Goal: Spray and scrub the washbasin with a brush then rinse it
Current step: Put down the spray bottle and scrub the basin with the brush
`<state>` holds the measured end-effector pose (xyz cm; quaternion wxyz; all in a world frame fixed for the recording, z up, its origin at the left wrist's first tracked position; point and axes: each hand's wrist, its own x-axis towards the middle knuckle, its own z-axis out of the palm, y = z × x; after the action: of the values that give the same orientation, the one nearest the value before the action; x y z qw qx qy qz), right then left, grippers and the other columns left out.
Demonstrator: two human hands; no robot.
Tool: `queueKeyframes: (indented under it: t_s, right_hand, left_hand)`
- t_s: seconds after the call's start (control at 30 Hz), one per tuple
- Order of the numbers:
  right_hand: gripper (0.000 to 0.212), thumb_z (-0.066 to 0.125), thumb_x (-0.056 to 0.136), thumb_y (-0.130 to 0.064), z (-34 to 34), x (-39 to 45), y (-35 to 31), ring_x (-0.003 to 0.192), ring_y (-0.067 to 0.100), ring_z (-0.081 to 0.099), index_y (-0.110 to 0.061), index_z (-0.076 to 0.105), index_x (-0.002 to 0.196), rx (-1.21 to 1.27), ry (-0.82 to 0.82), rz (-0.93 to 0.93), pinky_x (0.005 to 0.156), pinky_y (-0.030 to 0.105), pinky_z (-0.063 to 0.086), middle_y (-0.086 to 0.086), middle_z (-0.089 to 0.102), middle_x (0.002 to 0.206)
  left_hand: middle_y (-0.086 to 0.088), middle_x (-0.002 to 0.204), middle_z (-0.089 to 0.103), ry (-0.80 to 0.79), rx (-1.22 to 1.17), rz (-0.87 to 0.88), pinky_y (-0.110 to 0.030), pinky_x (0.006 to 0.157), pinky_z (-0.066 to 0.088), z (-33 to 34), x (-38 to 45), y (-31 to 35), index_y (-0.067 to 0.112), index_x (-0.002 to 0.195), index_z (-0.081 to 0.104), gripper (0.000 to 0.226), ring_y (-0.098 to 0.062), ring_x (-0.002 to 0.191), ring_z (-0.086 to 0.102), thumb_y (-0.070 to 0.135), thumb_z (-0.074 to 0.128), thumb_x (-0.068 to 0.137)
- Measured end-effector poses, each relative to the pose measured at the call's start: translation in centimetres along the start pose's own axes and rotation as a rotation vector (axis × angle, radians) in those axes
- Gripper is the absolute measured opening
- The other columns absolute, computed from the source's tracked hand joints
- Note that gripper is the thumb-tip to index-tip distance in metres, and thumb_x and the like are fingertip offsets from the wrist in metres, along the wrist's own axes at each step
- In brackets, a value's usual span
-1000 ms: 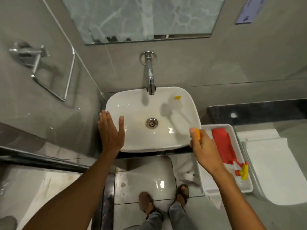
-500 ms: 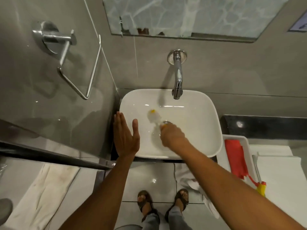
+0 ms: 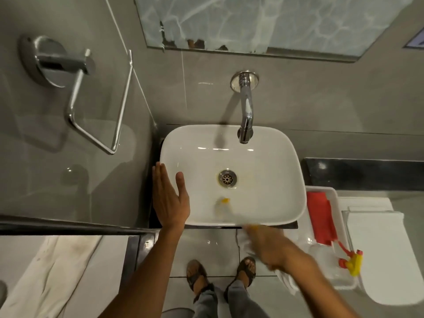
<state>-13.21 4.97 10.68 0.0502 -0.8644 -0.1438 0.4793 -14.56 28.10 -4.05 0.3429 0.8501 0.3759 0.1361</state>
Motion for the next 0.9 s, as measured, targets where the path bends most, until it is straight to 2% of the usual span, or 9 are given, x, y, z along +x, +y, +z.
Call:
queueKeyframes:
  t_s: [0.07, 0.17, 0.23, 0.33, 0.47, 0.53, 0.6, 0.73, 0.9]
  right_hand:
    - [0.035, 0.041, 0.105, -0.008, 0.5, 2.4, -5.1, 0.126, 0.042, 0.061, -0.011, 0.056, 0.137, 0.043, -0.015, -0.031, 0.097, 0.039, 0.051, 0.021, 0.062, 0.137]
    - [0.022, 0.046, 0.106, -0.019, -0.1, 7.4, -10.9, 0.124, 0.038, 0.064, -0.011, 0.063, 0.116, 0.243, 0.178, 0.059, 0.092, 0.038, 0.050, 0.016, 0.066, 0.131]
    - [0.037, 0.037, 0.111, -0.033, -1.9, 10.4, -11.4, 0.130, 0.035, 0.061, -0.009, 0.057, 0.130, 0.372, 0.323, 0.124, 0.100, 0.040, 0.048, 0.014, 0.063, 0.137]
    - [0.045, 0.033, 0.111, -0.035, -4.6, 12.9, -6.8, 0.131, 0.039, 0.059, -0.004, 0.048, 0.140, 0.348, 0.481, 0.219, 0.105, 0.044, 0.046, 0.018, 0.060, 0.139]
    - [0.040, 0.038, 0.109, -0.024, -5.7, 9.3, 2.0, 0.126, 0.039, 0.059, -0.005, 0.051, 0.142, 0.139, 0.311, 0.359, 0.102, 0.042, 0.048, 0.019, 0.055, 0.139]
    - [0.040, 0.033, 0.110, -0.014, -4.0, 5.8, 4.0, 0.125, 0.041, 0.059, -0.005, 0.045, 0.147, -0.031, 0.168, 0.317, 0.102, 0.043, 0.048, 0.023, 0.051, 0.141]
    - [0.037, 0.034, 0.110, -0.010, -1.5, 3.4, 3.2, 0.122, 0.040, 0.061, -0.007, 0.043, 0.146, 0.010, 0.091, 0.242, 0.100, 0.044, 0.051, 0.023, 0.051, 0.139]
    - [0.037, 0.036, 0.111, -0.018, 1.2, 3.6, -1.7, 0.126, 0.039, 0.057, -0.008, 0.045, 0.145, 0.166, 0.092, 0.180, 0.101, 0.041, 0.048, 0.021, 0.050, 0.140]
    - [0.056, 0.026, 0.111, -0.048, -1.6, 7.6, -2.0, 0.130, 0.037, 0.057, -0.004, 0.048, 0.137, 0.331, 0.312, 0.336, 0.103, 0.041, 0.045, 0.019, 0.057, 0.140]
  left_hand:
    - [0.000, 0.179, 0.023, -0.010, -0.006, -0.005, -0.029, 0.124, 0.021, -0.1, 0.0, 0.2, 0.023, 0.172, 0.021, 0.096, -0.021, 0.165, 0.026, 0.084, 0.003, 0.100]
    - [-0.001, 0.179, 0.025, -0.014, 0.001, -0.010, -0.030, 0.123, 0.021, -0.3, 0.0, 0.5, 0.023, 0.172, 0.023, 0.098, -0.023, 0.164, 0.028, 0.084, 0.003, 0.099]
    - [-0.002, 0.178, 0.026, -0.019, 0.003, -0.001, -0.029, 0.123, 0.022, -0.4, 0.0, 0.5, 0.021, 0.171, 0.025, 0.098, -0.023, 0.164, 0.028, 0.084, 0.003, 0.099]
    - [-0.002, 0.178, 0.026, -0.022, 0.013, -0.003, -0.032, 0.125, 0.022, -0.3, 0.0, 0.4, 0.021, 0.171, 0.024, 0.098, -0.023, 0.165, 0.028, 0.083, 0.003, 0.099]
    - [-0.001, 0.178, 0.026, -0.022, 0.016, -0.003, -0.034, 0.126, 0.025, -0.1, 0.0, 0.2, 0.022, 0.172, 0.024, 0.094, -0.022, 0.165, 0.028, 0.081, 0.005, 0.101]
    - [-0.001, 0.179, 0.025, -0.030, 0.018, -0.007, -0.035, 0.126, 0.025, -0.1, 0.0, 0.0, 0.023, 0.172, 0.023, 0.094, -0.023, 0.165, 0.028, 0.081, 0.005, 0.101]
    - [0.000, 0.179, 0.025, -0.037, 0.022, -0.013, -0.036, 0.126, 0.025, 0.0, 0.0, 0.0, 0.024, 0.172, 0.023, 0.094, -0.023, 0.164, 0.028, 0.082, 0.005, 0.100]
    - [-0.001, 0.178, 0.026, -0.041, 0.024, -0.008, -0.036, 0.127, 0.024, -0.1, -0.1, 0.1, 0.024, 0.172, 0.024, 0.097, -0.024, 0.165, 0.028, 0.084, 0.004, 0.099]
    - [-0.001, 0.178, 0.026, -0.037, 0.016, -0.004, -0.040, 0.128, 0.027, -0.2, -0.1, 0.1, 0.023, 0.171, 0.025, 0.098, -0.024, 0.164, 0.028, 0.084, 0.004, 0.097]
